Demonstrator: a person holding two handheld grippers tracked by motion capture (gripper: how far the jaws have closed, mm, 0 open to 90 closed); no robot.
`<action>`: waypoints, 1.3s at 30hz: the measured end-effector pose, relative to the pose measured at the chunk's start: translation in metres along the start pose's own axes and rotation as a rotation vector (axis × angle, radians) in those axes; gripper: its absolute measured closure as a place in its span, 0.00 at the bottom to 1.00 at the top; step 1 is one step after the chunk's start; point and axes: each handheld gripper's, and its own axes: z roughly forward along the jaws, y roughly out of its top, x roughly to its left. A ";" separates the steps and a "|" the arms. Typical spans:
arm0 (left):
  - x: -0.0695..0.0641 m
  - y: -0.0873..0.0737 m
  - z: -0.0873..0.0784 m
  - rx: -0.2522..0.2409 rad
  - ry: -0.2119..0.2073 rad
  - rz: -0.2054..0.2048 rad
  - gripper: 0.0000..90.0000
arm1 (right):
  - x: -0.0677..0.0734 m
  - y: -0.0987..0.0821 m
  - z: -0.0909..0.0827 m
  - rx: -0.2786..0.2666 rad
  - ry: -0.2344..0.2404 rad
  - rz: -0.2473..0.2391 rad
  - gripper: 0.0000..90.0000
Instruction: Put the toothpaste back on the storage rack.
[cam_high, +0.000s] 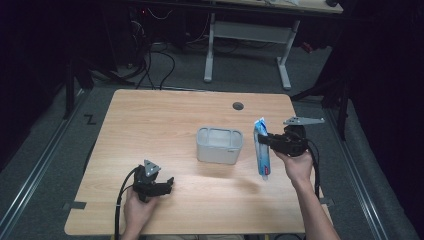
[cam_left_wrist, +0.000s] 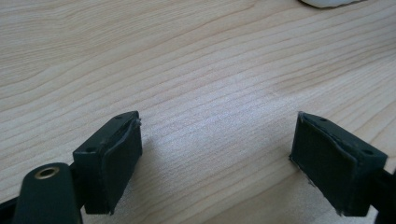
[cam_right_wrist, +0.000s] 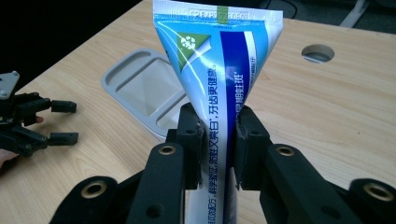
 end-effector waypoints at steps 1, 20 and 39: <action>0.000 0.000 0.000 0.000 0.000 0.000 0.18 | 0.001 0.001 -0.001 -0.004 0.000 -0.002 0.84; 0.000 0.000 0.000 0.000 0.000 0.000 0.18 | 0.025 0.028 -0.008 -0.069 0.034 -0.071 0.84; 0.000 0.000 0.000 -0.002 0.002 -0.003 0.19 | 0.036 0.048 -0.001 -0.112 0.080 -0.085 0.84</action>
